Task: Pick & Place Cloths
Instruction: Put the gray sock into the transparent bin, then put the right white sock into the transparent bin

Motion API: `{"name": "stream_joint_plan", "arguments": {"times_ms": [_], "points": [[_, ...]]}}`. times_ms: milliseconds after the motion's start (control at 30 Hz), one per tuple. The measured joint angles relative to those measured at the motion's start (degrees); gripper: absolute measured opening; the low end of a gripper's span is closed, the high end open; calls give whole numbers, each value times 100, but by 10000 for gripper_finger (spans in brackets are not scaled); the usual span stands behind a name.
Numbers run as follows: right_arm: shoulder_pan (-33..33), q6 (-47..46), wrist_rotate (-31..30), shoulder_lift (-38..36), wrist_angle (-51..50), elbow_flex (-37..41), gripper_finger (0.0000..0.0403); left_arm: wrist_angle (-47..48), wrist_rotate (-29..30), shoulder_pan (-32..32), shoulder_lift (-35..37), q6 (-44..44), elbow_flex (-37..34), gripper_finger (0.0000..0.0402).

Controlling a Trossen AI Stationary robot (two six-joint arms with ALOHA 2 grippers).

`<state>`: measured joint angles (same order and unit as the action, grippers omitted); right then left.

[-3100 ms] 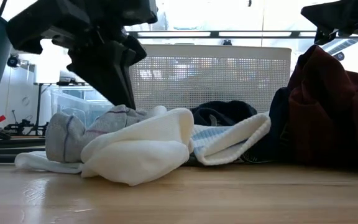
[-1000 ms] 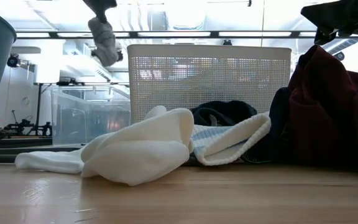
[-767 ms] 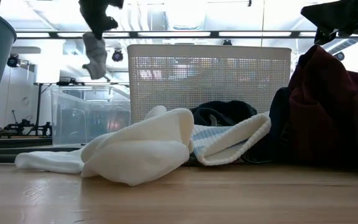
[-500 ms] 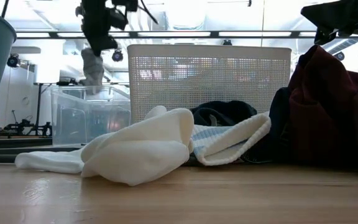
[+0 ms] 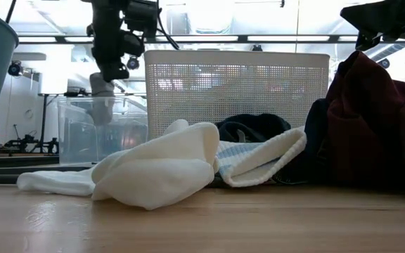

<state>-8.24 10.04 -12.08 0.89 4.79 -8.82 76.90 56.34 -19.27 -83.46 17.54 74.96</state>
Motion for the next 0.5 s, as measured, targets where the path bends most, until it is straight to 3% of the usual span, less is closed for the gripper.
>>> {"name": "stream_joint_plan", "arguments": {"times_ms": [333,500], "points": [[0,0,0,0,-1,0,8,-175,-59,7,4,-16,0,128],[1,0,0,0,1,0,8,-131,-75,105,13,-399,19,150]]}}
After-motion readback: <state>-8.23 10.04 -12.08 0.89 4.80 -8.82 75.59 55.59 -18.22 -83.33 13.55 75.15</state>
